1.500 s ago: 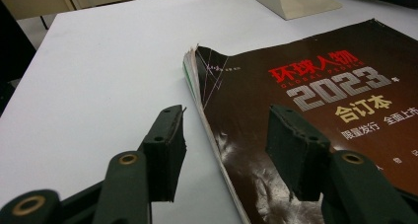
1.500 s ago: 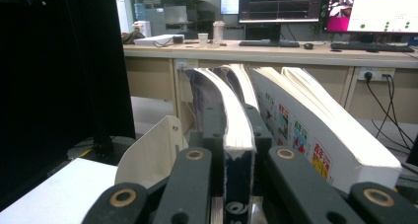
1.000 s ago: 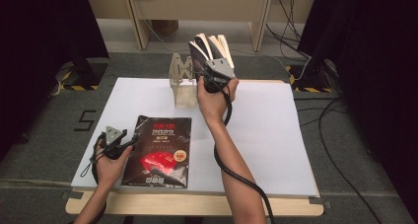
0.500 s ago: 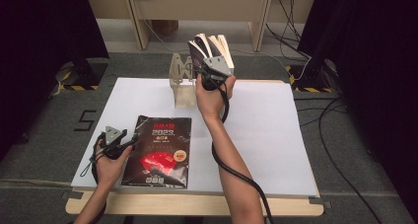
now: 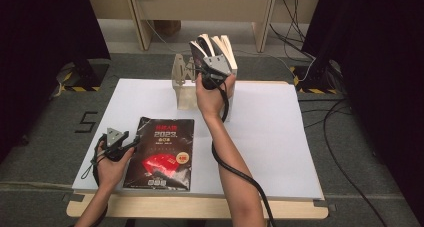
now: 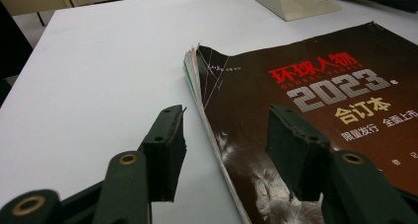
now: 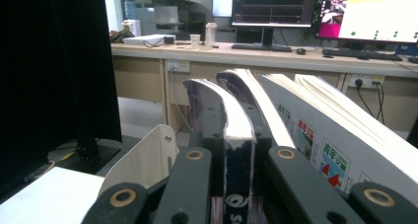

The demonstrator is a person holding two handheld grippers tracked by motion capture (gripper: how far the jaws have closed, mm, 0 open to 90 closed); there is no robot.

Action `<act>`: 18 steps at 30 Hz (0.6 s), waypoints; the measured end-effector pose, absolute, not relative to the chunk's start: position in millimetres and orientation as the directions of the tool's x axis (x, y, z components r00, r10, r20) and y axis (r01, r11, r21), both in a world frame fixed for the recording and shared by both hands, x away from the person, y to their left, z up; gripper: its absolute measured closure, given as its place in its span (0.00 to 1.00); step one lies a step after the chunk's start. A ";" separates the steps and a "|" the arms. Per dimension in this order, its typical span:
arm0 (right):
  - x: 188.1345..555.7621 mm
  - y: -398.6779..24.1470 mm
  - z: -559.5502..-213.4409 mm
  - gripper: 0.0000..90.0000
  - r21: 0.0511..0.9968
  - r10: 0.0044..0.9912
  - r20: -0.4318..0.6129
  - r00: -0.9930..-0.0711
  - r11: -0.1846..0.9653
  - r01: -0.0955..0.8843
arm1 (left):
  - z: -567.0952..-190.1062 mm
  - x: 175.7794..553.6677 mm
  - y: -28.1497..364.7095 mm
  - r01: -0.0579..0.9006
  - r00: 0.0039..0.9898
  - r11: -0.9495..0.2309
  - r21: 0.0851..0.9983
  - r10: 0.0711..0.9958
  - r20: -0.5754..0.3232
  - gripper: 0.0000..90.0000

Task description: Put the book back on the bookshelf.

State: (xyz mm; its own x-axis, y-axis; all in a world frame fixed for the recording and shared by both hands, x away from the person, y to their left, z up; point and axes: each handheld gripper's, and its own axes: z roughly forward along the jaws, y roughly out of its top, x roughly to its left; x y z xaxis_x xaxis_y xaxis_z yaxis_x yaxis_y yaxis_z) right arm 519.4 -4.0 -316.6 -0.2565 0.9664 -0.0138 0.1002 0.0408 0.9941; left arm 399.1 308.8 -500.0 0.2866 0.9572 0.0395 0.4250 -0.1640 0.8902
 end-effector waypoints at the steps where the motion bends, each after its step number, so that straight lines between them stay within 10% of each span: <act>1: 519.5 -3.9 -316.3 0.94 0.994 0.967 -0.018 -0.255 0.046 0.101 | -500.0 399.1 308.8 0.425 0.287 -0.164 0.890 0.957 0.040 0.54; 18: 504.2 -9.9 -319.7 0.93 0.987 0.962 -0.046 -0.269 0.085 0.135 | -499.7 398.8 308.2 0.427 0.290 -0.173 0.888 0.956 0.047 0.54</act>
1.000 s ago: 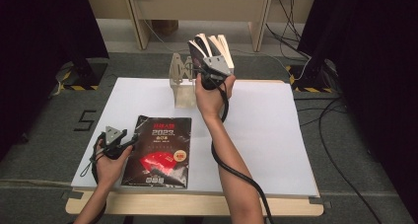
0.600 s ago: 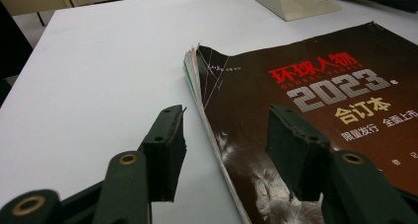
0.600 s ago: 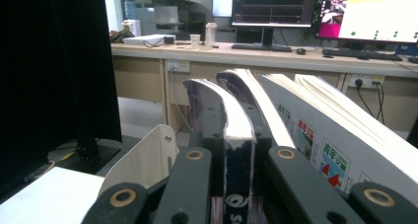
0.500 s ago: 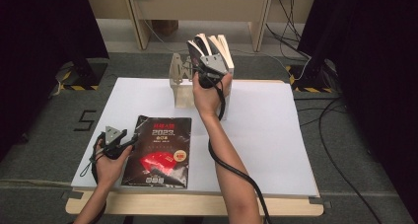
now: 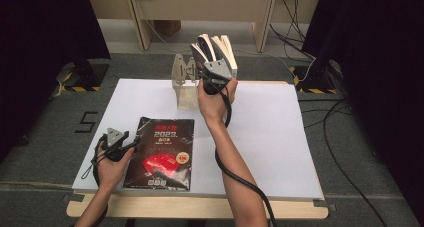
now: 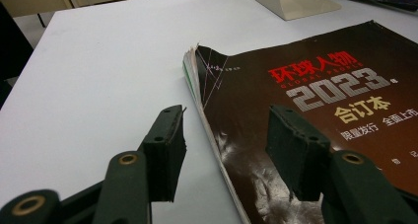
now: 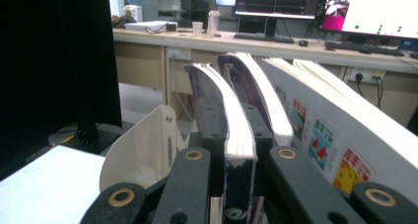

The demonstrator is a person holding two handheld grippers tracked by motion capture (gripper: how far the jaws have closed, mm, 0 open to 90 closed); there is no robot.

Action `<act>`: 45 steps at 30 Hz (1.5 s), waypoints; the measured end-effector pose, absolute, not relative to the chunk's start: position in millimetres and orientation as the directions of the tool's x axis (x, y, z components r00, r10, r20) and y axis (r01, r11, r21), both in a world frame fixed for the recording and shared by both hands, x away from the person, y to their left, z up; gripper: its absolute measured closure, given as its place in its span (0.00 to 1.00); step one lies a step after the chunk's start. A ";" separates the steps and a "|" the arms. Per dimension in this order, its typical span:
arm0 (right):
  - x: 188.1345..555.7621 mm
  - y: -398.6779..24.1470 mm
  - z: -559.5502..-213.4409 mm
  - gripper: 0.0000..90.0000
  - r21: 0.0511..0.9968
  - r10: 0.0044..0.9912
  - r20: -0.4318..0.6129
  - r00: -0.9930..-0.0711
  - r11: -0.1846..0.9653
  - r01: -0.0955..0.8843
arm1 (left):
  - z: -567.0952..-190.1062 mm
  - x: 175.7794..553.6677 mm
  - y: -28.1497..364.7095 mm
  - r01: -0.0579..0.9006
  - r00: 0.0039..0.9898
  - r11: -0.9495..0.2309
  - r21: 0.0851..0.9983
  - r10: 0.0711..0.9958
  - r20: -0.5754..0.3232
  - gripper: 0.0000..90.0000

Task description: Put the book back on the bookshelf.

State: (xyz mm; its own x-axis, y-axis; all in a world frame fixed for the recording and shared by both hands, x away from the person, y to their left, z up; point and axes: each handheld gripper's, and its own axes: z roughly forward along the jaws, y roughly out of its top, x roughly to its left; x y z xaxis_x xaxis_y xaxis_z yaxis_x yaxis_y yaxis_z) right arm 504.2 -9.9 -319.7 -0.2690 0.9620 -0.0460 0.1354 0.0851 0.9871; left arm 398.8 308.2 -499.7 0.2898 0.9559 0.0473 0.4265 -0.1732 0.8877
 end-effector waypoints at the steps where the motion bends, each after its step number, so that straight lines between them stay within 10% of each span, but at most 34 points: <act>1: 502.8 -10.7 -320.0 0.93 0.986 0.962 -0.039 -0.269 0.081 0.145 | -499.7 398.8 308.1 0.426 0.290 -0.173 0.888 0.956 0.048 0.54; 45: 495.7 -21.2 -315.5 0.94 0.964 0.947 -0.017 -0.321 0.100 0.245 | -500.0 398.9 307.1 0.424 0.291 -0.180 0.888 0.955 0.055 0.54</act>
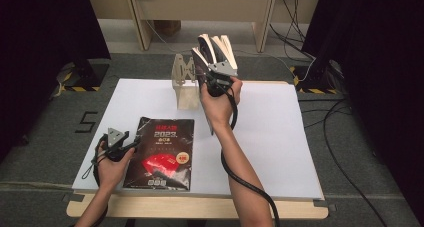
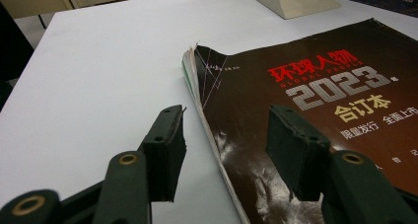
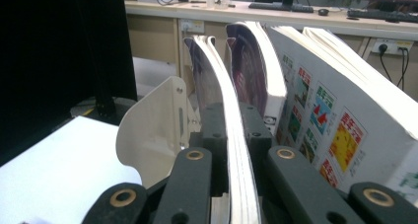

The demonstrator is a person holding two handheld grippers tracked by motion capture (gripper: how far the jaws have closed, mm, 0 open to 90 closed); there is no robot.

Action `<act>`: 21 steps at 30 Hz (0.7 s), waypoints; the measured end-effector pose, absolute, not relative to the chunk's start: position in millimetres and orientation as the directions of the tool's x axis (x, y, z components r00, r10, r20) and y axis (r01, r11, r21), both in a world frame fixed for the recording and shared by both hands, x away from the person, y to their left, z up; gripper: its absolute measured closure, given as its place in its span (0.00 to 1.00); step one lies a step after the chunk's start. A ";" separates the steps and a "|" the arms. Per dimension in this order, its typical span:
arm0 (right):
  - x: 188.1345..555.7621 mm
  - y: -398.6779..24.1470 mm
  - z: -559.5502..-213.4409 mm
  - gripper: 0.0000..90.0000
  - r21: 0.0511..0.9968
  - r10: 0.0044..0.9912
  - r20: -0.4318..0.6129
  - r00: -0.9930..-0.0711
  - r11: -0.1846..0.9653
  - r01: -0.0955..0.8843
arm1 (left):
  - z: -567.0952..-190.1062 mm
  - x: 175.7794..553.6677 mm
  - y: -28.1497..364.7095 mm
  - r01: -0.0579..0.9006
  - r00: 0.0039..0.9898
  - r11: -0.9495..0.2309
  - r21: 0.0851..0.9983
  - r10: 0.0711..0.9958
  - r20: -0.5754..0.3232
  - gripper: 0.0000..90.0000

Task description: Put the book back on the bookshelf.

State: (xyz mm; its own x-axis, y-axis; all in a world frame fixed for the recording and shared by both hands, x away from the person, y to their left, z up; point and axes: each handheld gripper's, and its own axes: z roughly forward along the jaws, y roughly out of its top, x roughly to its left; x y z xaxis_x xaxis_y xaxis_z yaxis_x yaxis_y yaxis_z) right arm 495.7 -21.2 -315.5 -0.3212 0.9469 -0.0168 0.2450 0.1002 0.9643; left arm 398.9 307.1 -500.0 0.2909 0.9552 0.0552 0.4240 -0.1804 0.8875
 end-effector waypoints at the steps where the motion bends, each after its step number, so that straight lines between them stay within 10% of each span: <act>1: 496.4 -20.1 -315.5 0.94 0.967 0.948 -0.011 -0.319 0.091 0.238 | -500.0 398.9 307.1 0.425 0.291 -0.180 0.887 0.955 0.055 0.54; 21: 520.4 -3.2 -312.6 0.94 0.987 0.970 -0.021 -0.241 0.058 0.149 | -500.0 398.8 307.7 0.422 0.292 -0.176 0.889 0.955 0.051 0.54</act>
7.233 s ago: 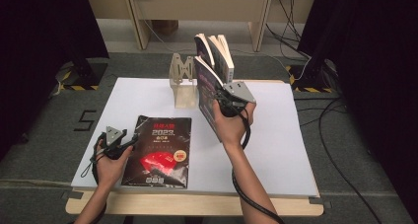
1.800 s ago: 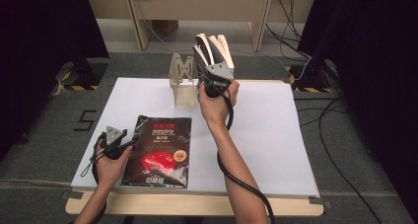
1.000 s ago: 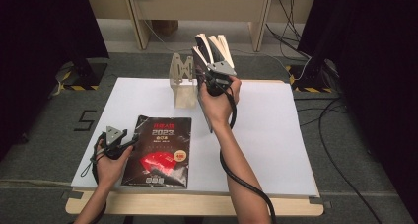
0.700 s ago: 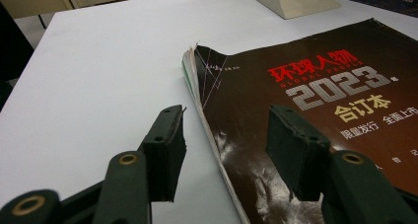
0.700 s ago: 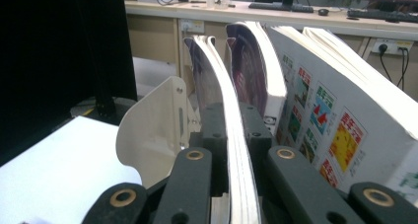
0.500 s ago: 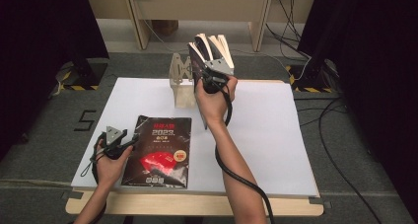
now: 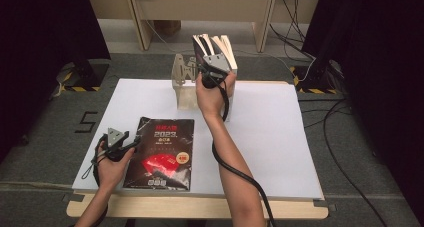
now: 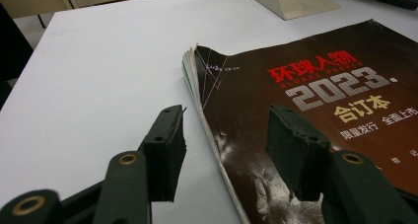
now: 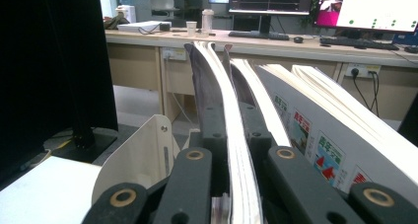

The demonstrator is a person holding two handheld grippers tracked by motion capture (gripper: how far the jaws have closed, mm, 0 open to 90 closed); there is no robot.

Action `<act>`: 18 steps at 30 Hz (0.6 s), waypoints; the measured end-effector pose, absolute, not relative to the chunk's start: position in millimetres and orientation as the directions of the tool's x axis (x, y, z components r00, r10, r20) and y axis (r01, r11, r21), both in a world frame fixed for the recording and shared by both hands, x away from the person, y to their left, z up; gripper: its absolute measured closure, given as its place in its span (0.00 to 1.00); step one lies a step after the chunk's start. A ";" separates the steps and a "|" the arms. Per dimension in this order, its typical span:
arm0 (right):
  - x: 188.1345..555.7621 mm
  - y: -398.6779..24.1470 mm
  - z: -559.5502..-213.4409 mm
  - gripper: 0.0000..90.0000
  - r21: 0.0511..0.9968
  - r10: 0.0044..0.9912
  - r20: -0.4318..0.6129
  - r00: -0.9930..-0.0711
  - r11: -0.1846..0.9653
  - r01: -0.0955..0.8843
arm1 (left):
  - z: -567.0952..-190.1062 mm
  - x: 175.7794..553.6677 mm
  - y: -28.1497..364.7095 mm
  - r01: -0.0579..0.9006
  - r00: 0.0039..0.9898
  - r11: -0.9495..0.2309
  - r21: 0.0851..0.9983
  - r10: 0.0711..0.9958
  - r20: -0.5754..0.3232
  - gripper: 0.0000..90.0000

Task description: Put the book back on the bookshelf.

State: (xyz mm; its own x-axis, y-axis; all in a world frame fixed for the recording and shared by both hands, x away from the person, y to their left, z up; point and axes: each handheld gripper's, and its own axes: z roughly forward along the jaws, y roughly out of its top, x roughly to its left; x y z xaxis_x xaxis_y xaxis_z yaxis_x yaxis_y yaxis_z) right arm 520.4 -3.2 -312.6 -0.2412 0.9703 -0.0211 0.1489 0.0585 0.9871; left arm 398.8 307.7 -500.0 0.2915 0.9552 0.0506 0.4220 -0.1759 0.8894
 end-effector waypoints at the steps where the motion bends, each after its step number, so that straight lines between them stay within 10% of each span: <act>1: 521.6 -2.2 -312.8 0.94 0.987 0.971 -0.019 -0.238 0.057 0.152 | -499.9 398.8 307.8 0.424 0.291 -0.176 0.888 0.955 0.051 0.54; 18: 532.7 4.1 -325.2 0.94 0.983 0.974 -0.032 -0.224 0.070 0.167 | -499.9 399.1 308.1 0.426 0.292 -0.175 0.888 0.955 0.048 0.54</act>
